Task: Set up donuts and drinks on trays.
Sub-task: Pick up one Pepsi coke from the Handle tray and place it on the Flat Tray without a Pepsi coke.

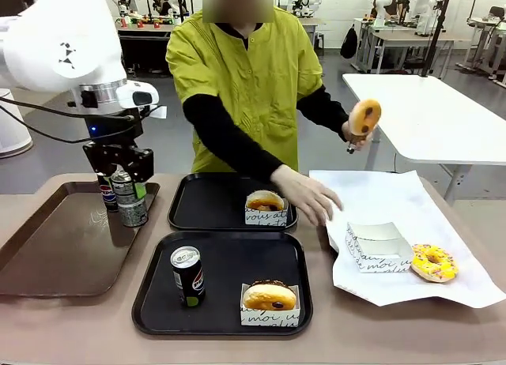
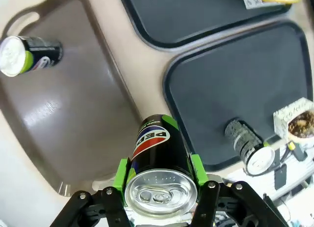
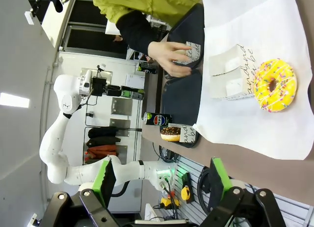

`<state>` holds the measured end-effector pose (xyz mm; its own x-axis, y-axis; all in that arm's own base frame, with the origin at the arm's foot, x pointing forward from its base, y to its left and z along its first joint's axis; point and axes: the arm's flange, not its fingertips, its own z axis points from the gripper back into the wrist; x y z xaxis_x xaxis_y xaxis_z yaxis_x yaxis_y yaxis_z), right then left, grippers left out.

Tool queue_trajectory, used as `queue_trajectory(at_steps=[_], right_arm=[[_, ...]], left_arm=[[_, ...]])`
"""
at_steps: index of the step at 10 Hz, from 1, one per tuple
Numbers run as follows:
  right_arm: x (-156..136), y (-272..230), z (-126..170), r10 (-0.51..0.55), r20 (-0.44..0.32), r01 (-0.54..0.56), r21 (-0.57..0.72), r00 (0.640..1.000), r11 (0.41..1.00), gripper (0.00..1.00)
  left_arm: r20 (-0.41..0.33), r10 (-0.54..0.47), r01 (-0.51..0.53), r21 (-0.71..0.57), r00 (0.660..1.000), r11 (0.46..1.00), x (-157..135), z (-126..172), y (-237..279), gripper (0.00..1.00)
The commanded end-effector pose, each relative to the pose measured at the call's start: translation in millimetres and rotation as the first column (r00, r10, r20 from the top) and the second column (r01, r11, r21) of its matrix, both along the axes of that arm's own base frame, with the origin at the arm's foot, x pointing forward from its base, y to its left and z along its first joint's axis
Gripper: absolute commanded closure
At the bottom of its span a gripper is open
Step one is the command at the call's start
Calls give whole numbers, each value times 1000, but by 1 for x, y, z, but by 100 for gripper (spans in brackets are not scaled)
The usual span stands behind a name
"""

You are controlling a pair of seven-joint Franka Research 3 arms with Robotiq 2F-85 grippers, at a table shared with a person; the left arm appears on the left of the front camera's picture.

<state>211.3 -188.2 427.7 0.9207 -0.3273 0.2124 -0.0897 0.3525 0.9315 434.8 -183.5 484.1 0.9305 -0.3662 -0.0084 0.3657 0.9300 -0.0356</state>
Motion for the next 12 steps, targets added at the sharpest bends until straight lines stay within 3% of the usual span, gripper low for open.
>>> queue_trajectory(at_steps=[1,2,4,6,7,12], right_arm=[[2,0,0,4,22,-4,15,1000,1000,0],[2,0,0,4,22,-4,15,1000,1000,0],[2,0,0,4,22,-4,15,1000,1000,0],[2,0,0,4,22,-4,15,1000,1000,0],[2,0,0,4,22,-4,15,1000,1000,0],[2,0,0,4,22,-4,15,1000,1000,0]], left_arm=[[-75,-46,45,-15,996,999,-38,42,65,41],[-80,-94,89,-64,992,994,-73,70,106,41],[-43,-77,73,-98,996,993,-104,78,134,41],[-89,-14,5,-102,996,995,-86,75,133,41],[-66,-73,66,-105,995,992,-113,89,144,41],[-66,-73,66,-105,995,992,-113,89,144,41]])
